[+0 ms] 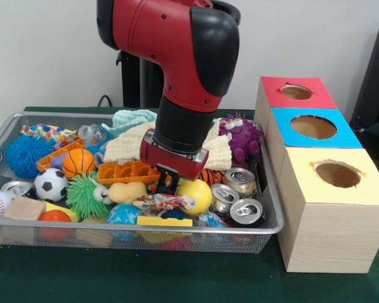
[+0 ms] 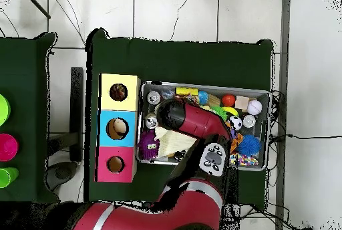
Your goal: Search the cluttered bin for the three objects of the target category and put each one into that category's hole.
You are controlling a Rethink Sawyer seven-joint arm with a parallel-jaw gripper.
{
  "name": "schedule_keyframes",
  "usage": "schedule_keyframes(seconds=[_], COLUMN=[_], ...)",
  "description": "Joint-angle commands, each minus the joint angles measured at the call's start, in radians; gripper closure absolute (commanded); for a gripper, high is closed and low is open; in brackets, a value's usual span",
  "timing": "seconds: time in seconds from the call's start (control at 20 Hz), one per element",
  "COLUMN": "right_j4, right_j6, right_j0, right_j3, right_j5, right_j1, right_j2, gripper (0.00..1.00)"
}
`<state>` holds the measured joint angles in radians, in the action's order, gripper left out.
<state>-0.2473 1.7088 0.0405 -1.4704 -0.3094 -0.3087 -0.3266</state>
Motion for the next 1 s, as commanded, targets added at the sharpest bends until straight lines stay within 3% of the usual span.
schedule_keyframes(seconds=[0.05,0.35,0.55,0.7,1.0], right_j4=[-0.028,-0.036,-0.034,-0.027,-0.031], right_j6=[0.221,0.230,0.208,0.201,0.217], right_j0=[0.008,-0.010,-0.027,-0.048,-0.061], right_j3=[-0.072,-0.078,-0.105,-0.111,-0.114], right_j5=[0.025,-0.034,-0.144,-0.174,-0.179], right_j1=[0.039,0.010,-0.123,-0.185,-0.198], right_j2=[0.088,0.068,0.050,0.028,0.019], gripper=[0.00,0.00,0.00,0.00,0.00])
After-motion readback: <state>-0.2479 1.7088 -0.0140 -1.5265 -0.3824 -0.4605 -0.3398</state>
